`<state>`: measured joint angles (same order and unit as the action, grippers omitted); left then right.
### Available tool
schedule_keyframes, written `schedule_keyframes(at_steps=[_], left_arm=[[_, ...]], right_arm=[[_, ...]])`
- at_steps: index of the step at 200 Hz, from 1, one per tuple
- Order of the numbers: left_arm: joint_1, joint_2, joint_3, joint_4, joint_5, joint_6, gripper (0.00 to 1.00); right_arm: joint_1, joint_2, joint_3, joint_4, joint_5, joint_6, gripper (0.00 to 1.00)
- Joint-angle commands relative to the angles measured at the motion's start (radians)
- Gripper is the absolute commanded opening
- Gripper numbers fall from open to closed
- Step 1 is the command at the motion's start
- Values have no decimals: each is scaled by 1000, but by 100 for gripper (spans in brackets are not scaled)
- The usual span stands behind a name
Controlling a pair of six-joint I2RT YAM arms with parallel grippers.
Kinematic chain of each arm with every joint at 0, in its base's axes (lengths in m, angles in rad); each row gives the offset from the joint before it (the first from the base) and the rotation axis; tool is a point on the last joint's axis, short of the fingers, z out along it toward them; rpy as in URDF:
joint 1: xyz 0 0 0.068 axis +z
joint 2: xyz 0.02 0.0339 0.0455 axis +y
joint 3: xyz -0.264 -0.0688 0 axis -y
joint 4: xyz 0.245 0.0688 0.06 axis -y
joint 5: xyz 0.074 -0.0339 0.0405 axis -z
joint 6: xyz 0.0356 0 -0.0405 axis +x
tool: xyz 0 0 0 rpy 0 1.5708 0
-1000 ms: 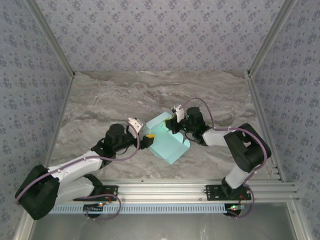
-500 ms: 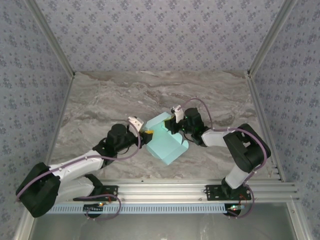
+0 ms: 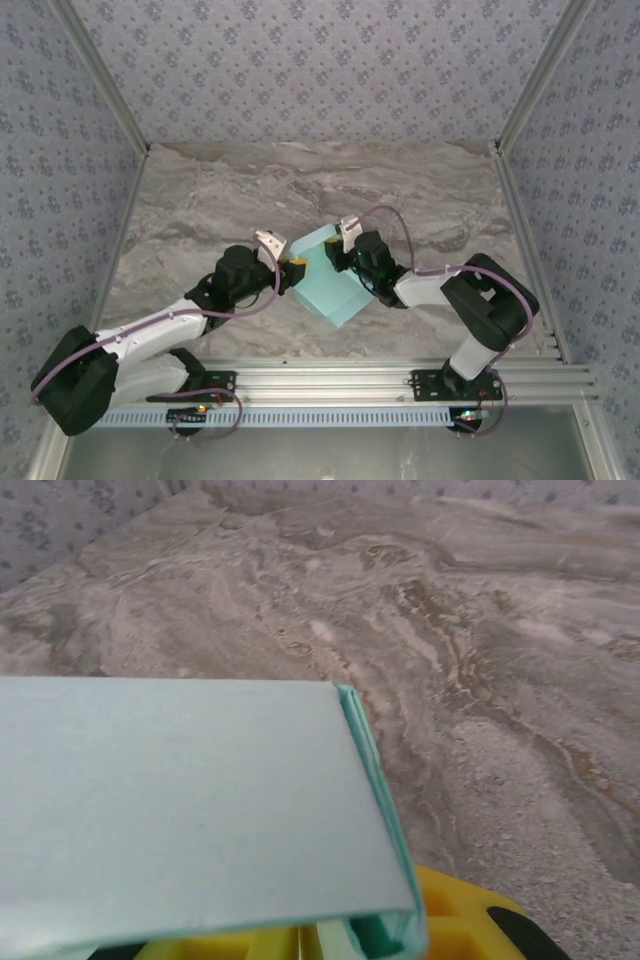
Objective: Fold the paper box
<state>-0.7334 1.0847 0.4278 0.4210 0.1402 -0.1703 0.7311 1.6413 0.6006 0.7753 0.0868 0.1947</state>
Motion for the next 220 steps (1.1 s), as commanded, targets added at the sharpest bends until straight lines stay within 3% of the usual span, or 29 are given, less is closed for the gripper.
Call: schedule_keyframes(at_steps=[1, 17, 29, 72, 117, 187, 220], left_arm=[[-17, -26, 26, 20, 15, -34, 33], [-21, -22, 23, 19, -3, -46, 33], [-21, -22, 25, 7, -24, -54, 33], [-21, -22, 45, -35, -48, -56, 34], [-21, -26, 48, -49, -46, -58, 34], [-22, -41, 52, -50, -37, -96, 34], [-24, -37, 39, -14, -42, -130, 34]], right_arm=[[5, 11, -1, 38, 201, -13, 19], [0, 32, -4, 81, 169, -1, 30], [-14, 55, -36, 198, 72, -9, 35], [-71, 79, -69, 348, -173, -32, 40], [-108, 57, -50, 326, -247, -53, 44], [-88, 133, 17, 237, -82, -51, 26], [-44, 169, 38, 205, 115, -60, 21]])
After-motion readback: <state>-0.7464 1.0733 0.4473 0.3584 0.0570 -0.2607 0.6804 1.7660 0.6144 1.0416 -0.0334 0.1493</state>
